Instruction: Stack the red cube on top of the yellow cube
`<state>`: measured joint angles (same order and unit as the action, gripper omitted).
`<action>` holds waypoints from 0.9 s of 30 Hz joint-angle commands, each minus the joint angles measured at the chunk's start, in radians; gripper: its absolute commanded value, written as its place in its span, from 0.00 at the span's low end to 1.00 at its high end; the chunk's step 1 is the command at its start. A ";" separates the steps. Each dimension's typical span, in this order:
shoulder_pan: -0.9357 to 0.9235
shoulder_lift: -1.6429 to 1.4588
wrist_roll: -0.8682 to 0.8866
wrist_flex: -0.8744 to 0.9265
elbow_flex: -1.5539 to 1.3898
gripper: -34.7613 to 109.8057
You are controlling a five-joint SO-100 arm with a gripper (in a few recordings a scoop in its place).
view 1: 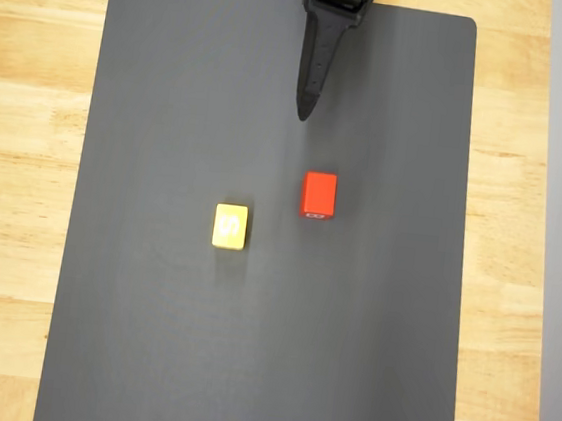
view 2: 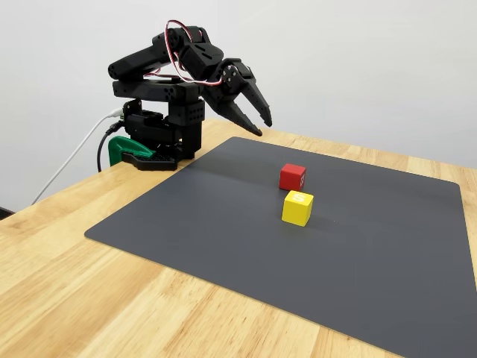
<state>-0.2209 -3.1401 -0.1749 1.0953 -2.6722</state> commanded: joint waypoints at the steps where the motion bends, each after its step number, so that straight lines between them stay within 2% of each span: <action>1: -0.009 -0.003 -0.018 0.006 -0.002 0.29; 10: -0.025 -0.003 -0.043 0.041 0.011 0.32; 27: 0.026 0.063 -0.066 0.247 0.210 0.33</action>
<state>-0.1871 -3.1247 -0.2209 1.3177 -2.5387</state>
